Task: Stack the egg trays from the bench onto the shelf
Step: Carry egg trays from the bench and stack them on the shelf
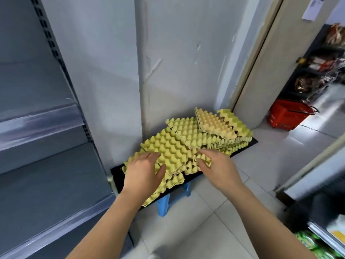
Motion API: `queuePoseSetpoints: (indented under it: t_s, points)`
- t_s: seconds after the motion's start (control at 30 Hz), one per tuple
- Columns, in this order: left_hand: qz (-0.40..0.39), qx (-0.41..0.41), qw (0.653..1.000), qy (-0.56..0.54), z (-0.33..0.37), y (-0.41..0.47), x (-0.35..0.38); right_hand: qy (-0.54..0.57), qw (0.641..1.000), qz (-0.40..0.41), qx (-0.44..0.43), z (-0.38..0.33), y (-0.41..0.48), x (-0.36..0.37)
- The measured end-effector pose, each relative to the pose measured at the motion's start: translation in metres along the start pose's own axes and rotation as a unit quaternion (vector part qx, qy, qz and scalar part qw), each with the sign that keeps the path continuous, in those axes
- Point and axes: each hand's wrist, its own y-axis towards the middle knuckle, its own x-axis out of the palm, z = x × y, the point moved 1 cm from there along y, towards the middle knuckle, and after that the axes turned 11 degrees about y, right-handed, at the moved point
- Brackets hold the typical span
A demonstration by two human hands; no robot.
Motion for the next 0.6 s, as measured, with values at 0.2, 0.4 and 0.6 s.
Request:
queuePoseSetpoints:
  t_s: [0.2, 0.4, 0.6]
  points:
    - [-0.014, 0.017, 1.0, -0.012, 0.044, 0.105, 0.06, -0.014, 0.997, 0.013, 0.071, 0.083, 0.084, -0.015]
    - [-0.055, 0.036, 0.998, -0.016, 0.087, 0.217, 0.117, -0.003, 0.988, 0.027, 0.155, 0.16, 0.168, -0.038]
    - [-0.096, 0.045, 0.994, -0.019, 0.136, 0.305, 0.16, 0.001, 0.978, 0.039, 0.203, 0.228, 0.228, -0.065]
